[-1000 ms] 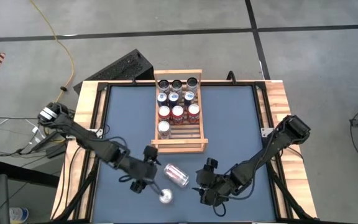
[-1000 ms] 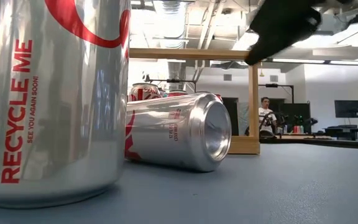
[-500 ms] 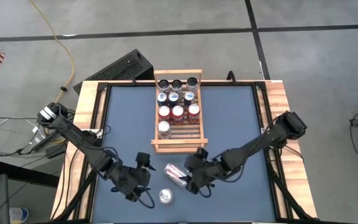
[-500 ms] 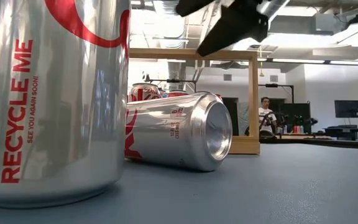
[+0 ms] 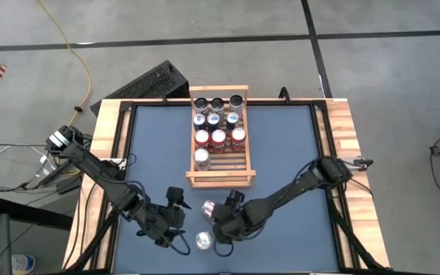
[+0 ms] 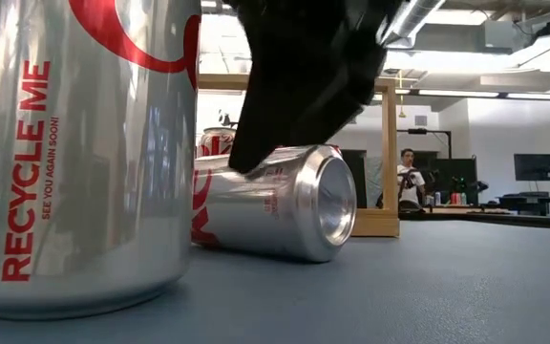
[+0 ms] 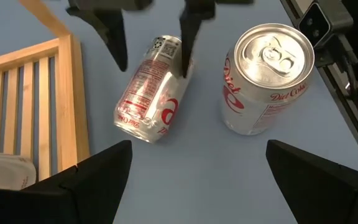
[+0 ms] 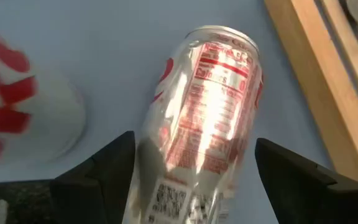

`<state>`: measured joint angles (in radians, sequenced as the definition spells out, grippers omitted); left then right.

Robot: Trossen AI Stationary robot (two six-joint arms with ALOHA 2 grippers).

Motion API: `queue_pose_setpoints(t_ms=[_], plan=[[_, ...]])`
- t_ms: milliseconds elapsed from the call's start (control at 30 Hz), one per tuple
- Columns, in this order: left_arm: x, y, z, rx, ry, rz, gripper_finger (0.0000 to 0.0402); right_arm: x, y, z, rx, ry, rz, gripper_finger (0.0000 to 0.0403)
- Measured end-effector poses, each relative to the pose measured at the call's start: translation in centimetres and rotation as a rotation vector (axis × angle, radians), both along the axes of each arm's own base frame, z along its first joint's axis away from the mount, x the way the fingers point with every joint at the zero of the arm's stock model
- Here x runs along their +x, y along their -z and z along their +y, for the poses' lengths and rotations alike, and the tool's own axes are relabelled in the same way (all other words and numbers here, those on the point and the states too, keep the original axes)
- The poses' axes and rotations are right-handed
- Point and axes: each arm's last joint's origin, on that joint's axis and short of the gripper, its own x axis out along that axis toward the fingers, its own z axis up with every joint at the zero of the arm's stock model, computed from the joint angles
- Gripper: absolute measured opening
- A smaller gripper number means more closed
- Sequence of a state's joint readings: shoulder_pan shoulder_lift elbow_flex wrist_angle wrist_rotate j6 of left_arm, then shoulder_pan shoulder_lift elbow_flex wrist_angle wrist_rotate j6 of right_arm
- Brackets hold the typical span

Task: Place canned beverage on shelf
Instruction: Put the right silver can on the shelf aligned with the other silver soda can

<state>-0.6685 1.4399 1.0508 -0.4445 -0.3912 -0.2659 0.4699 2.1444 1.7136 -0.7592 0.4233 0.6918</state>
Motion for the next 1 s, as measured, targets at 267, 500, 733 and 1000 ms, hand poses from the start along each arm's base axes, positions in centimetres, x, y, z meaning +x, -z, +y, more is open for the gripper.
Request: queue_pose_setpoints(t_ms=[267,500,733,1000], plan=[[0.0,0.0,0.0,-0.004,-0.007,0.002,0.0359,1.7,2.5,0.6,-0.007,-0.023,0.073,0.0302],[0.0,0.0,0.0,-0.003,-0.007,0.002,0.0359,1.3,3.2,0.7,-0.062,-0.013,0.097,0.0265],[0.0,0.0,0.0,-0.011,-0.026,-0.001,0.0359,0.5,3.4,1.5,-0.140,0.013,0.098,0.0208],[-0.7,-0.1,-0.8,0.042,-0.051,-0.058,0.0359,-1.8,2.6,3.1,-0.265,0.059,0.068,0.0207]])
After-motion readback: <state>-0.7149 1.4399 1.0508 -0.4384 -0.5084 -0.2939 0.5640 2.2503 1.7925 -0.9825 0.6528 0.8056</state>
